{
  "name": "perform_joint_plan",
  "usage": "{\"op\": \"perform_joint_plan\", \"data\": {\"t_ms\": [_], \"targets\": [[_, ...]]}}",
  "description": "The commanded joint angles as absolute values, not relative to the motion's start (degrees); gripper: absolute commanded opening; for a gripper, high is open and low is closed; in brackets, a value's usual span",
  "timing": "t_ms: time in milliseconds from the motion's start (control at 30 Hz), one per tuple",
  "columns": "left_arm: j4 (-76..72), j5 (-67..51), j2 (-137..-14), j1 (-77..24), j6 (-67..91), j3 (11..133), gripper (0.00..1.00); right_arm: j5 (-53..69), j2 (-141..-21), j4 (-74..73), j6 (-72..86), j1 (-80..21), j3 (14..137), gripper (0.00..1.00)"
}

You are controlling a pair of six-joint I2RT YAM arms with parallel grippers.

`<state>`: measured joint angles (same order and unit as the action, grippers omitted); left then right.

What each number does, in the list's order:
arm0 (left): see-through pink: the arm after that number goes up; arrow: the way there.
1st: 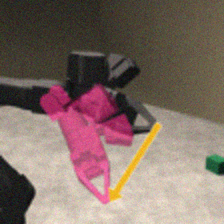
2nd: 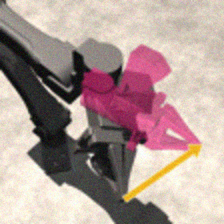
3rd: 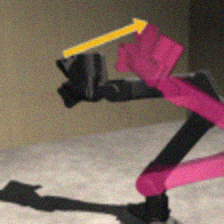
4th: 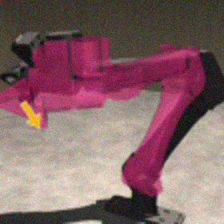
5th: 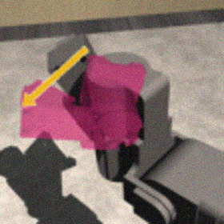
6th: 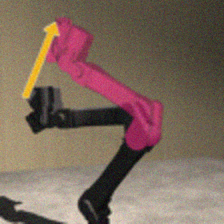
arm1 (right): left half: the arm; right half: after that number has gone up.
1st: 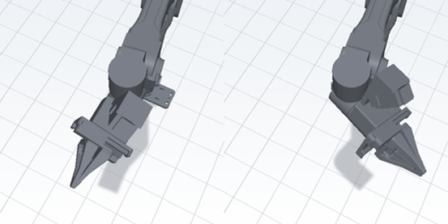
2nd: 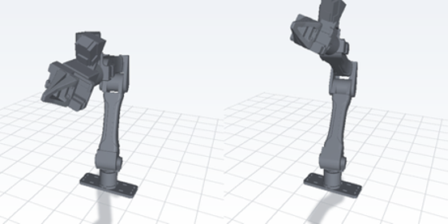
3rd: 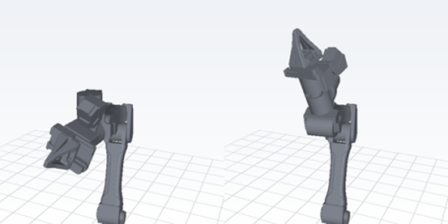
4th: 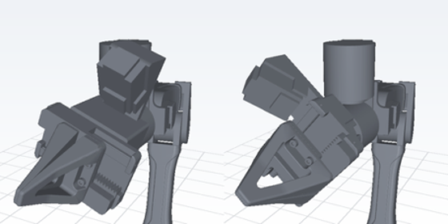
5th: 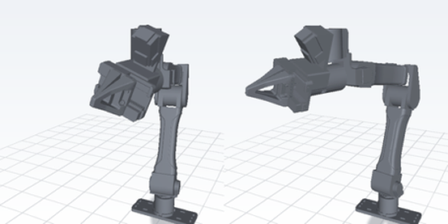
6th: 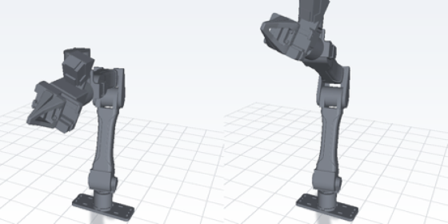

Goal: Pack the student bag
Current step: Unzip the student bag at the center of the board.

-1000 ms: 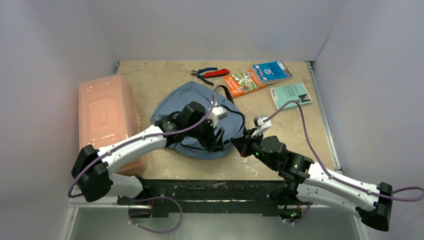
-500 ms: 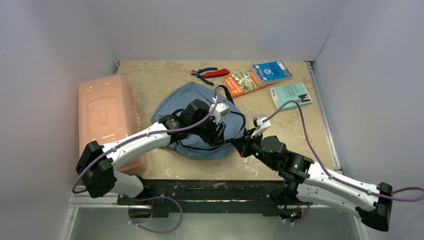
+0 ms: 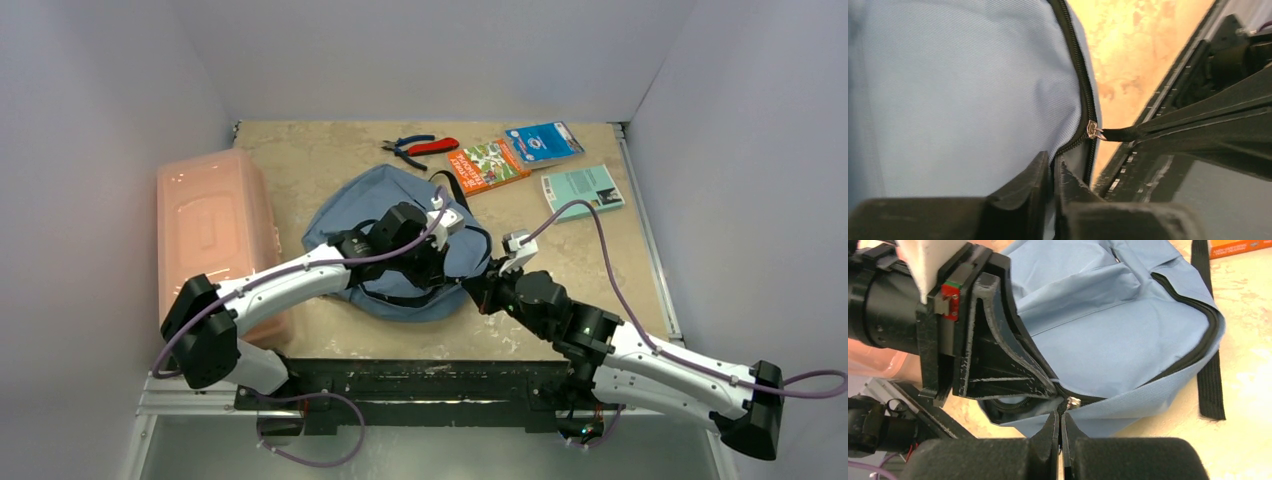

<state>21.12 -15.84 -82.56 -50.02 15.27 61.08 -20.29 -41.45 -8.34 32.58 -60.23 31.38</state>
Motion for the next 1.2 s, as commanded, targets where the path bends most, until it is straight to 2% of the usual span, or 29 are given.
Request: {"op": "perform_joint_plan", "data": {"t_ms": [0,100,200,300,433,633,933,1033,1167], "targets": [[20.6,-5.2,-78.2,-51.1,12.8,61.6,0.0,-27.7,-41.9,-9.7,36.4,-60.1,34.8,0.0],[17.4,-1.1,-70.5,-52.1,9.5,56.8,0.0,-37.4,-42.1,-15.8,41.2,-59.8,35.6,0.0],[15.9,6.7,-61.4,-54.4,6.0,51.6,0.0,-40.8,-43.3,-22.3,45.8,-57.4,37.5,0.0],[15.1,13.9,-52.6,-57.1,2.8,47.5,0.0,-40.3,-43.3,-26.3,48.1,-53.4,37.8,0.0],[12.6,13.2,-43.3,-58.4,1.7,43.3,0.0,-33.2,-44.3,-22.7,42.4,-42.5,36.8,0.0],[12.9,9.0,-40.4,-58.4,3.8,42.8,0.0,-24.8,-57.2,-10.9,34.8,-30.4,39.3,0.0],[7.4,4.4,-34.2,-58.4,9.4,41.3,0.0,-15.9,-77.5,1.2,29.6,-21.8,46.8,0.0],[5.7,2.9,-34.0,-58.4,11.9,39.5,0.0,-11.8,-78.9,5.5,26.3,-21.7,47.4,0.0],[6.8,2.9,-36.9,-58.4,15.4,38.9,0.0,-3.2,-73.0,9.9,25.3,-22.1,43.5,0.0]]}}
